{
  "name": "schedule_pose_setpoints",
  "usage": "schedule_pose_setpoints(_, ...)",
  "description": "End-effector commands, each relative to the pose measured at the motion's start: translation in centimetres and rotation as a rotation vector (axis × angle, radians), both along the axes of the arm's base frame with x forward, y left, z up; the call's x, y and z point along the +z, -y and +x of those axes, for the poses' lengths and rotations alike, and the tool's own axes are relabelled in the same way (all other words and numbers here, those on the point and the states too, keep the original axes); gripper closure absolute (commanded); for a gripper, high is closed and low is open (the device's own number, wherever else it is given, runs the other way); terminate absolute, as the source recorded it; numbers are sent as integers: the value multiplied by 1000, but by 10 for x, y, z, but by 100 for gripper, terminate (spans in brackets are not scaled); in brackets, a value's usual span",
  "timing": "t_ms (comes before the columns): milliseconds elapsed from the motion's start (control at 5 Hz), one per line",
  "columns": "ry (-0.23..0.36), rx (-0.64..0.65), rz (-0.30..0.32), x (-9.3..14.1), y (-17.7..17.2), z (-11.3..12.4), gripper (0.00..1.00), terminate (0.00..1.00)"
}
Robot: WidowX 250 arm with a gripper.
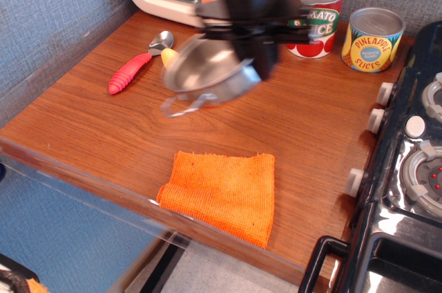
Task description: Move the silver pot to in front of the red spoon
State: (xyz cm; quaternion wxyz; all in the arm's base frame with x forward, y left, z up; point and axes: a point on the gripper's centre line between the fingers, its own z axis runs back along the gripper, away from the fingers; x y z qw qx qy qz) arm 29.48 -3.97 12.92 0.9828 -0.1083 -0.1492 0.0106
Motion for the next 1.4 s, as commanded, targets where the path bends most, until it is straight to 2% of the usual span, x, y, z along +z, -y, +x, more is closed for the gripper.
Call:
schedule_pose_setpoints(0, -76, 122, 89, -32, -72, -53, 100, 0)
schedule_pose_setpoints(200, -102, 154, 124, -59, -102, -52, 100, 0)
schedule_pose_setpoints(400, -132, 172, 152, -76, -120, -44, 100, 0)
schedule_pose_setpoints(800, -175, 178, 172, -89, -129, -38, 100, 0)
schedule_pose_setpoints(1200, -166, 204, 169, -88, -139, -37, 100, 0)
